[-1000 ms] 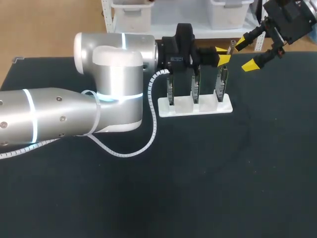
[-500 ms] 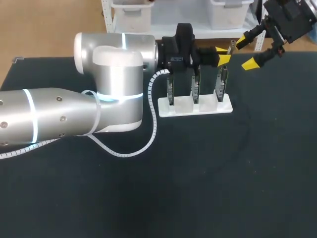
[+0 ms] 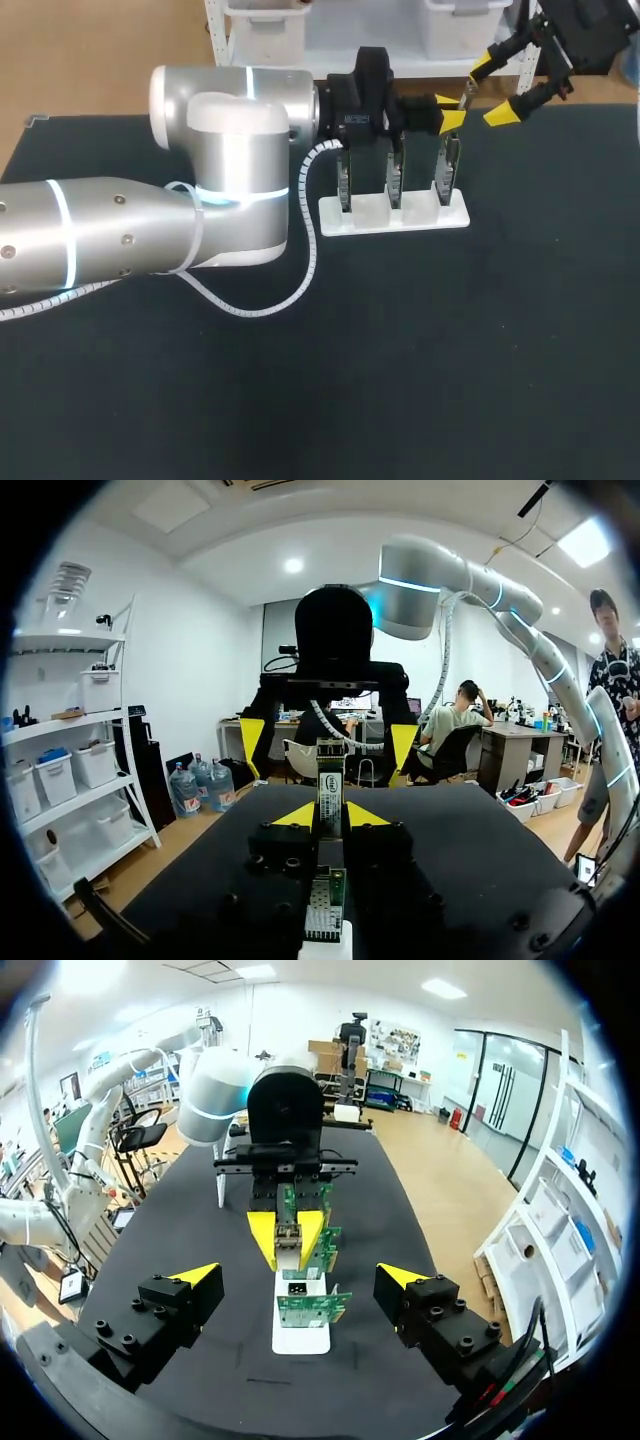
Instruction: Pick up the optical module with the left hand, and insert it into the network port with the right hand.
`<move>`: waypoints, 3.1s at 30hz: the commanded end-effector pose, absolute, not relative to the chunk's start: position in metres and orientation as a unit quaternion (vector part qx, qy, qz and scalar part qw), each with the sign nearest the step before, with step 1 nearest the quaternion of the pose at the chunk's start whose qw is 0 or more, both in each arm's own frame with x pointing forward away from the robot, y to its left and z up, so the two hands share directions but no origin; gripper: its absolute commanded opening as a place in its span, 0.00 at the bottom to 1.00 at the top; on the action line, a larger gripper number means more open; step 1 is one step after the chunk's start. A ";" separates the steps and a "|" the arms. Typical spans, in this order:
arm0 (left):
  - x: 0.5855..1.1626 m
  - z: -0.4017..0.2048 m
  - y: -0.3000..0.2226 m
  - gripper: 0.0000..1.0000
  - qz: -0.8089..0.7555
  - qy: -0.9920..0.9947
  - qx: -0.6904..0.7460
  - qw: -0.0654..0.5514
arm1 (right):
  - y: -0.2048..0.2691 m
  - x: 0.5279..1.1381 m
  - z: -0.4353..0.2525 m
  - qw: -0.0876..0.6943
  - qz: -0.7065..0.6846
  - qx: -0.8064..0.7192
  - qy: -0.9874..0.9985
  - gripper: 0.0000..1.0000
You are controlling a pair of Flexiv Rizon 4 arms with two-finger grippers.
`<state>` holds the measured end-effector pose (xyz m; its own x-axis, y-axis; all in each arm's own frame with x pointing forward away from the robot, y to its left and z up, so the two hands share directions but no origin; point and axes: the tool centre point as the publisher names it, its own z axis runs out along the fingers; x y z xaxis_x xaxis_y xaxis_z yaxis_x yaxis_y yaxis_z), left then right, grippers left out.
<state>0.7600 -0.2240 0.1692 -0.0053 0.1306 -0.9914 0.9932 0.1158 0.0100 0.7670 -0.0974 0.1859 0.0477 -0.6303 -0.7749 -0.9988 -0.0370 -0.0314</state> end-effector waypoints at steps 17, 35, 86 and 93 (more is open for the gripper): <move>0.763 0.170 -0.225 0.00 -0.436 0.560 0.504 0.492 | -0.083 0.764 0.196 0.313 0.316 -0.664 0.602 1.00; 0.763 0.170 -0.225 0.00 -0.436 0.560 0.504 0.492 | -0.077 0.762 0.198 0.311 0.317 -0.669 0.597 1.00; 0.758 0.178 -0.225 1.00 -0.419 0.562 0.512 0.497 | -0.079 0.754 0.200 0.321 0.321 -0.667 0.590 0.00; 0.750 0.179 -0.218 1.00 -0.402 0.573 0.522 0.487 | -0.081 0.755 0.199 0.321 0.322 -0.667 0.590 0.00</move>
